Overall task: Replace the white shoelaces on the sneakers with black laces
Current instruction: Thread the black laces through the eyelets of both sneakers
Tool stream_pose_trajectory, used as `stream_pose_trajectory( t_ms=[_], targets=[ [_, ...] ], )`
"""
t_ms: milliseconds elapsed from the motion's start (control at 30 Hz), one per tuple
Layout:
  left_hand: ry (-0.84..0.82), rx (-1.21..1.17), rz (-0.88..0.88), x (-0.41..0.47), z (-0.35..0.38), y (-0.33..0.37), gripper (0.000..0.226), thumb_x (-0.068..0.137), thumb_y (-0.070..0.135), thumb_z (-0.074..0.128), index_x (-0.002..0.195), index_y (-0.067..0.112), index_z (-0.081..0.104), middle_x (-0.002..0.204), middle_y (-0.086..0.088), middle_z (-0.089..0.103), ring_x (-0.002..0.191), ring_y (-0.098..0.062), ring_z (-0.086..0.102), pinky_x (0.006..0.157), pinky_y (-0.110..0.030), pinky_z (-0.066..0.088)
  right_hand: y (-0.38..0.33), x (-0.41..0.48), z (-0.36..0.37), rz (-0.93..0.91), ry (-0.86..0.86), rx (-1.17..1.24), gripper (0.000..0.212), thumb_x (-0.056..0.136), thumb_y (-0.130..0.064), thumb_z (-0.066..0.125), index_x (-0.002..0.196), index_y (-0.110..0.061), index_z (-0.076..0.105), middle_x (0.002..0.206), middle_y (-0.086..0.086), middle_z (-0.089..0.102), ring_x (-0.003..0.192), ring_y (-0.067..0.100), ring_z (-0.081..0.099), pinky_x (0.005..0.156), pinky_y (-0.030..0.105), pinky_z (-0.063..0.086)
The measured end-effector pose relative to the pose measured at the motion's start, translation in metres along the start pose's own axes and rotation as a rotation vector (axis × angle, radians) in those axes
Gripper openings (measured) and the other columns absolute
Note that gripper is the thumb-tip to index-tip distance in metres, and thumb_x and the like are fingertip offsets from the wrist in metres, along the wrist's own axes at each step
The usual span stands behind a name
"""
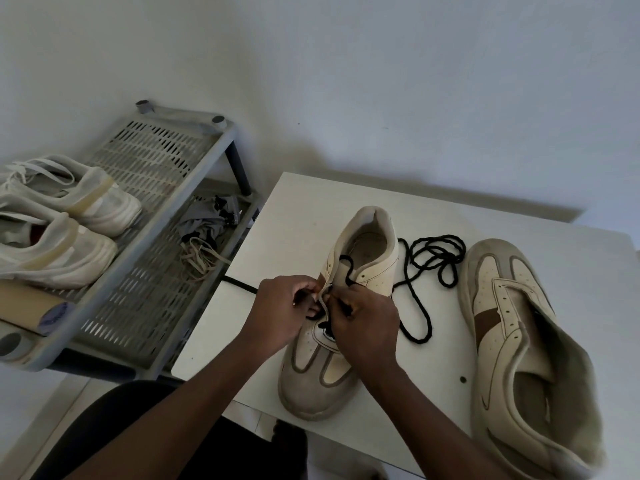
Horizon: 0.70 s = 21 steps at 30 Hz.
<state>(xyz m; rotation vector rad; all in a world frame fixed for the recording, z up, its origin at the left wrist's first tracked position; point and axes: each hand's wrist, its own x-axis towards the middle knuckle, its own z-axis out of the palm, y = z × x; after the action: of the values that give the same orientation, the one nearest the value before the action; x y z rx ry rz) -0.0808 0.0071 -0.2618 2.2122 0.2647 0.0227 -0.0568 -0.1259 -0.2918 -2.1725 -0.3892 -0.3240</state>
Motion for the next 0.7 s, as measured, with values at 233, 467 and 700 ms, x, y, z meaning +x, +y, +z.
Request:
stream_pose_trajectory(
  t_ms=[233, 467, 700],
  targets=[
    [0.054, -0.065, -0.007, -0.004, 0.004, 0.003, 0.026, 0.086, -0.005, 0.061, 0.092, 0.015, 0.077, 0.076, 0.0, 0.074, 0.069, -0.01, 0.071, 0.071, -0.031, 0.06, -0.001, -0.001, 0.002, -0.074, 0.03, 0.009, 0.011, 0.075, -0.013, 0.066, 0.079, -0.016, 0.077, 0.058, -0.006, 0.059, 0.048, 0.007, 0.051, 0.043, 0.026, 0.043],
    [0.095, -0.081, -0.05, -0.001, 0.009, 0.004, 0.018, 0.087, -0.002, 0.063, 0.097, 0.007, 0.075, 0.068, 0.003, 0.07, 0.06, -0.006, 0.068, 0.066, -0.018, 0.057, 0.014, -0.005, -0.004, -0.066, -0.012, 0.025, 0.007, 0.075, -0.01, 0.073, 0.077, -0.014, 0.077, 0.06, -0.006, 0.062, 0.05, 0.007, 0.054, 0.046, 0.025, 0.048],
    [0.077, 0.052, 0.087, -0.002, 0.008, 0.005, 0.02, 0.089, -0.001, 0.061, 0.1, 0.008, 0.075, 0.075, -0.003, 0.072, 0.062, -0.009, 0.068, 0.067, -0.013, 0.054, 0.012, -0.005, 0.003, -0.019, 0.036, 0.016, 0.01, 0.072, -0.007, 0.072, 0.077, -0.013, 0.077, 0.058, -0.004, 0.06, 0.048, 0.007, 0.051, 0.046, 0.019, 0.043]
  ],
)
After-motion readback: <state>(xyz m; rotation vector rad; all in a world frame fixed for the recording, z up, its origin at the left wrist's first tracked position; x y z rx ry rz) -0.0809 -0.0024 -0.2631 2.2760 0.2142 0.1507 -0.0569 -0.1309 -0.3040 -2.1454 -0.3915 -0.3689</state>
